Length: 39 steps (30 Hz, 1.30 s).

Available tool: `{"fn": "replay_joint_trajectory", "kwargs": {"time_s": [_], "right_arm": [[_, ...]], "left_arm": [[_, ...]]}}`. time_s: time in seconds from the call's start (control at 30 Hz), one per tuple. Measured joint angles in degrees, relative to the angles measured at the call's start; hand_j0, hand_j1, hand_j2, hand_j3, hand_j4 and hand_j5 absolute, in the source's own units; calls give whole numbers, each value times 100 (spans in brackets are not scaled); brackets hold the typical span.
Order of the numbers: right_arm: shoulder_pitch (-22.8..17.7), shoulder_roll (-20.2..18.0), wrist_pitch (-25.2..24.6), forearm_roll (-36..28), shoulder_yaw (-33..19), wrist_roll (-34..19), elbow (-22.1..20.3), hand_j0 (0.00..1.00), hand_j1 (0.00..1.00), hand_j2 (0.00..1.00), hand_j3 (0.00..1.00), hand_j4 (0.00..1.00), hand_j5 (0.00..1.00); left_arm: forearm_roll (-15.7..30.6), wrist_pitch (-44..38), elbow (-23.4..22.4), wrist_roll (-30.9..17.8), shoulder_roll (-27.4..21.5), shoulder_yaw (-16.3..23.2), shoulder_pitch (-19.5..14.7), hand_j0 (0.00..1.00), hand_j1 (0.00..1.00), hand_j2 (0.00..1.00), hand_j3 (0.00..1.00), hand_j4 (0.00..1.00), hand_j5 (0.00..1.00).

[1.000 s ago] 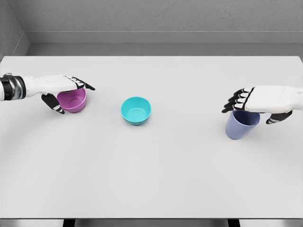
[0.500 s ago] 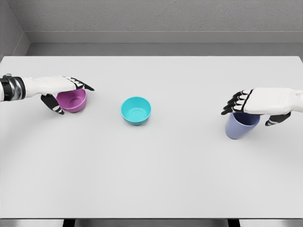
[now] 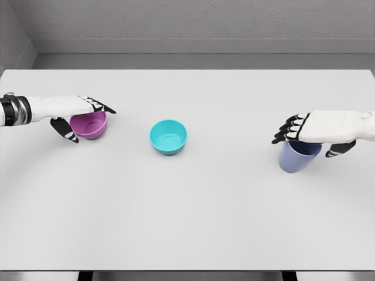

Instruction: Stacking bowl and cup with both arms

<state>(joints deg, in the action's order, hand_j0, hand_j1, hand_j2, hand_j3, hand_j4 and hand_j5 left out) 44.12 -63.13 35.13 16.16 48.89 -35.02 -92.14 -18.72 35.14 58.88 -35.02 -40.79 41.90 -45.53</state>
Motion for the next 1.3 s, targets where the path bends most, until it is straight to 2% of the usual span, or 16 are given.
{"fn": "replay_joint_trajectory", "kwargs": {"time_s": [0.2, 0.3, 0.4, 0.67, 0.77, 1.07, 1.3], "right_arm": [[0, 45, 0, 12, 1, 0, 35, 100, 100, 100, 100, 100, 100], [-9, 50, 0, 16, 1, 0, 48, 100, 100, 100, 100, 100, 100], [-9, 52, 0, 17, 1, 0, 53, 100, 100, 100, 100, 100, 100], [-9, 52, 0, 18, 9, 0, 56, 100, 100, 100, 100, 100, 100], [0, 52, -1, 17, 43, 0, 56, 100, 100, 100, 100, 100, 100], [9, 52, 0, 17, 112, 0, 56, 100, 100, 100, 100, 100, 100], [18, 52, 0, 18, 115, 0, 56, 100, 100, 100, 100, 100, 100]], "left_arm": [[-7, 1, 0, 0, -3, 0, 0, 82, 82, 82, 82, 82, 82], [-9, 2, 4, -1, -3, 0, 0, 72, 72, 72, 72, 72, 72], [-10, 2, 11, -2, -3, 1, 0, 67, 67, 67, 67, 67, 67], [-4, 4, 41, -2, 4, 9, -26, 67, 67, 67, 67, 67, 67], [2, 6, 64, -3, 20, 5, -149, 67, 67, 67, 67, 67, 67], [9, 6, 109, 1, 481, 11, -466, 67, 67, 67, 67, 67, 67], [36, 12, 981, 2, 694, 50, -466, 67, 67, 67, 67, 67, 67]]}}
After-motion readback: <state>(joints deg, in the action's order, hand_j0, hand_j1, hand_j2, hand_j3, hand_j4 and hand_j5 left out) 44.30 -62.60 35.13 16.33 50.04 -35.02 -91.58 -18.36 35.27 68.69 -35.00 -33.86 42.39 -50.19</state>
